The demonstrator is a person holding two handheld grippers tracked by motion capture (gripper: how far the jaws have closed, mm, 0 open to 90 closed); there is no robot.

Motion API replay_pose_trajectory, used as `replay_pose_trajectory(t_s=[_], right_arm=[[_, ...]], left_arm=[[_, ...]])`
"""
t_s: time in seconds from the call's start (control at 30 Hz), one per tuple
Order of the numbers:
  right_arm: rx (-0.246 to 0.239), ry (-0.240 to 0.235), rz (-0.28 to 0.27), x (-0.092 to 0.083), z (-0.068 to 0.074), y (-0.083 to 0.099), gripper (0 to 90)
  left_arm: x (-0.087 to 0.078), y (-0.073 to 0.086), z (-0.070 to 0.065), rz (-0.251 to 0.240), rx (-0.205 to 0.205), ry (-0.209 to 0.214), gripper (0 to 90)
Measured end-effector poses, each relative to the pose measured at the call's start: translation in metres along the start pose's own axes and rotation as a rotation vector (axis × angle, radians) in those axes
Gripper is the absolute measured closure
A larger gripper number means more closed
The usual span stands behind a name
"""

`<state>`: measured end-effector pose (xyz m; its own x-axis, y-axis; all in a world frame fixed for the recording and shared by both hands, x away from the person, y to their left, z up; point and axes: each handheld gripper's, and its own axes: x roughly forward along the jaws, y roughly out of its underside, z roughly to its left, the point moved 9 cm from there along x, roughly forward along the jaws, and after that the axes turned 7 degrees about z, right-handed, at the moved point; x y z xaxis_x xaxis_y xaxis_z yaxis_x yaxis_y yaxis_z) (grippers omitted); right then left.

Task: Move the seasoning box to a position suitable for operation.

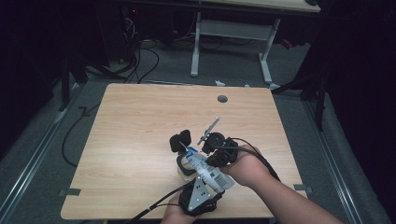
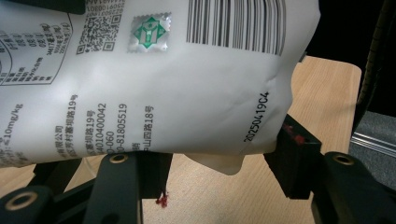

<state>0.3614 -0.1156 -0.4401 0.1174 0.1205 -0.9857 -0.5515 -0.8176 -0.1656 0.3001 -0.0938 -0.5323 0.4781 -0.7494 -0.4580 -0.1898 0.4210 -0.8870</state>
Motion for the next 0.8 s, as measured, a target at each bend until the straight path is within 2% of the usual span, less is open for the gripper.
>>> replay_pose_trajectory(t_s=[0.8], right_arm=[[0.006,-0.028,0.023,0.0016,0.0002,0.0021,89.5]], left_arm=[[0.0016,0.0009,-0.0031,-0.001,0.013,0.005,46.3]])
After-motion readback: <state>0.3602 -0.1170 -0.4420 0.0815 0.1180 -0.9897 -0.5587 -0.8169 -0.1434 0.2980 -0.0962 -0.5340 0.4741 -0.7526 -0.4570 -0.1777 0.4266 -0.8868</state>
